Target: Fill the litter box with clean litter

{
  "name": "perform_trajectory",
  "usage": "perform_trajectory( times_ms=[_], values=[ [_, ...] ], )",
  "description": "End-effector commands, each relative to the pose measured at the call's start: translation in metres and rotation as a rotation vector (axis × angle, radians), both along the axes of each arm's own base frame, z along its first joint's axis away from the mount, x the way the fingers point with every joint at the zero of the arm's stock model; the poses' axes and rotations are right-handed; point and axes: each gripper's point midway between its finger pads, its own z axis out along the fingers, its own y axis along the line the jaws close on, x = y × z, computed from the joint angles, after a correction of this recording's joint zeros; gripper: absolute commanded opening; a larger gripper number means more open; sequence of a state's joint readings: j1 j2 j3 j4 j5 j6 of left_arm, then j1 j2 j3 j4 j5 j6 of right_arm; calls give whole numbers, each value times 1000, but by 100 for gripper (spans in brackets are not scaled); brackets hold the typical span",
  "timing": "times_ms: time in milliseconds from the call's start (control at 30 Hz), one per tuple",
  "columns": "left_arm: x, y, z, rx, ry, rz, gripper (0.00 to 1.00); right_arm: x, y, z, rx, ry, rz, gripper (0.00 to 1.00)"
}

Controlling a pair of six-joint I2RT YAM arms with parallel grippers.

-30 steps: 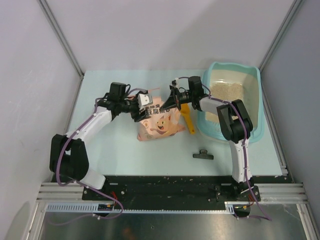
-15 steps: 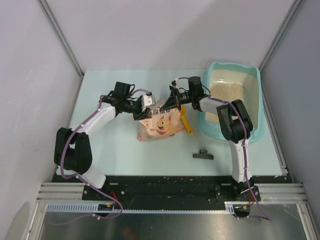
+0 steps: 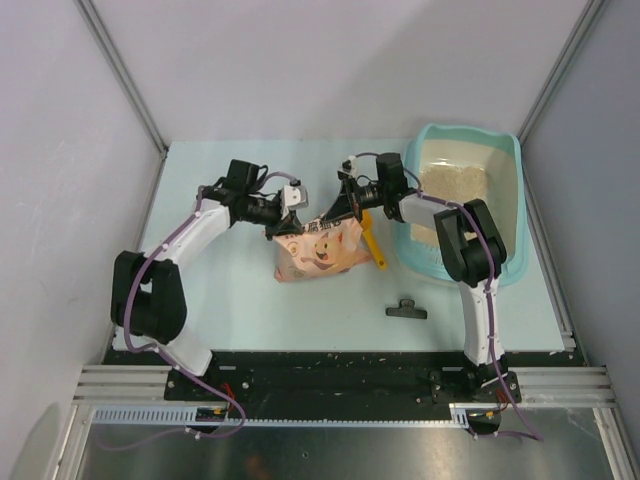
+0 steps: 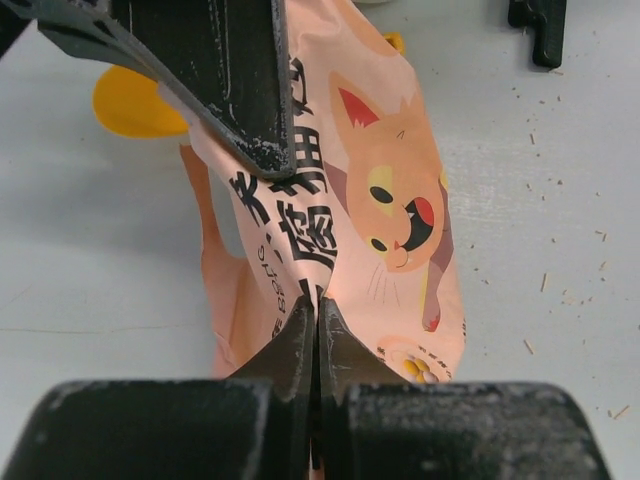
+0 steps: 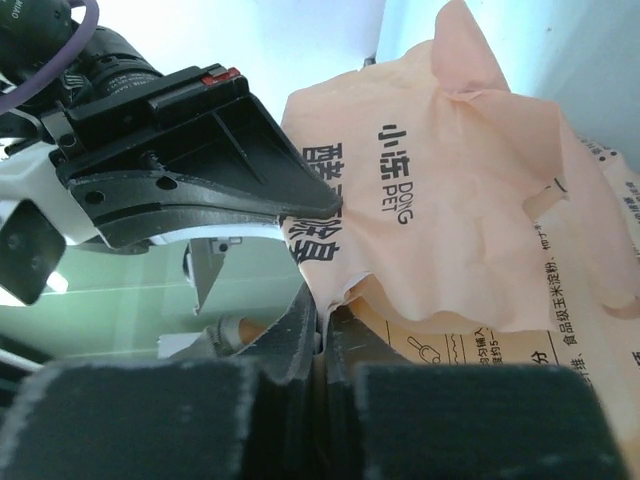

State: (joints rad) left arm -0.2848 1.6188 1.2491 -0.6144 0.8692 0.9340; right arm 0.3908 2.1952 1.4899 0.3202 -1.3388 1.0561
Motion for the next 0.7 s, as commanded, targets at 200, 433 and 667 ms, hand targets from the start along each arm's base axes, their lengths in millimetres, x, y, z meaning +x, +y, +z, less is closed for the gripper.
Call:
perform_trajectory(
  times_ms=[200, 433, 667],
  values=[
    [-11, 15, 4, -12, 152, 66, 0, 52, -50, 45, -31, -335, -178, 44],
    [-13, 13, 5, -32, 179, 64, 0, 71, -59, 100, 10, -717, -185, 52],
    [-4, 9, 8, -45, 201, 78, 0, 9, -39, 108, -56, -1523, 125, 63]
  ],
)
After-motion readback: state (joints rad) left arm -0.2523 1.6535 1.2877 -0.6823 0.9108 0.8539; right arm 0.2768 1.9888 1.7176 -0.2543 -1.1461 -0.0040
